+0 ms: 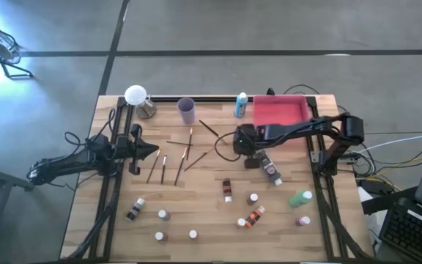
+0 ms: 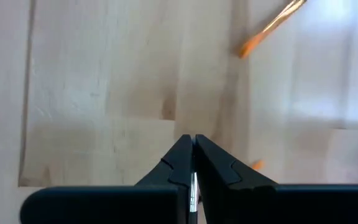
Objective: Pick & Place Paint Supplies
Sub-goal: Put the silver black paint brush into the purple cup
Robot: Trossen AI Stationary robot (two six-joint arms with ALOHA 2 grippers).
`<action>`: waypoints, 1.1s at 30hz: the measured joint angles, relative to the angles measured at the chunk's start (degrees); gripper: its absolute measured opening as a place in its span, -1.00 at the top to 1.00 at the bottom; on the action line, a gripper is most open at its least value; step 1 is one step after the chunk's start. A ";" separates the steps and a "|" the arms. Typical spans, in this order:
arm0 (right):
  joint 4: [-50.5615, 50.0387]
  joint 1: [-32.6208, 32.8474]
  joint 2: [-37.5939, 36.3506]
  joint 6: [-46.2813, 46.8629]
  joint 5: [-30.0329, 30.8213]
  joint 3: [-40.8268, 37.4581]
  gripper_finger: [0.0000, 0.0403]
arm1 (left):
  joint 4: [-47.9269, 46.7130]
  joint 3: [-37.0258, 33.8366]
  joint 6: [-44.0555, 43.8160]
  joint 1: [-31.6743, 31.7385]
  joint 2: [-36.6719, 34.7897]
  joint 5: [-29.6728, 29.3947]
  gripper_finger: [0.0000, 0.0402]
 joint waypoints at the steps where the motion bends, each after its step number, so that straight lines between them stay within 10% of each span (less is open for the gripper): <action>1: -0.21 0.02 -1.01 0.00 0.40 0.00 0.94 | 0.01 0.00 -0.01 0.00 0.00 0.00 0.93; 18: 10.83 0.26 -19.02 14.78 -2.07 0.08 0.94 | -0.95 -0.11 0.11 0.00 0.02 0.00 0.93; 33: 25.93 0.31 -20.50 15.10 -8.90 -0.18 0.96 | 5.48 -0.20 -0.86 0.02 0.02 -0.01 0.93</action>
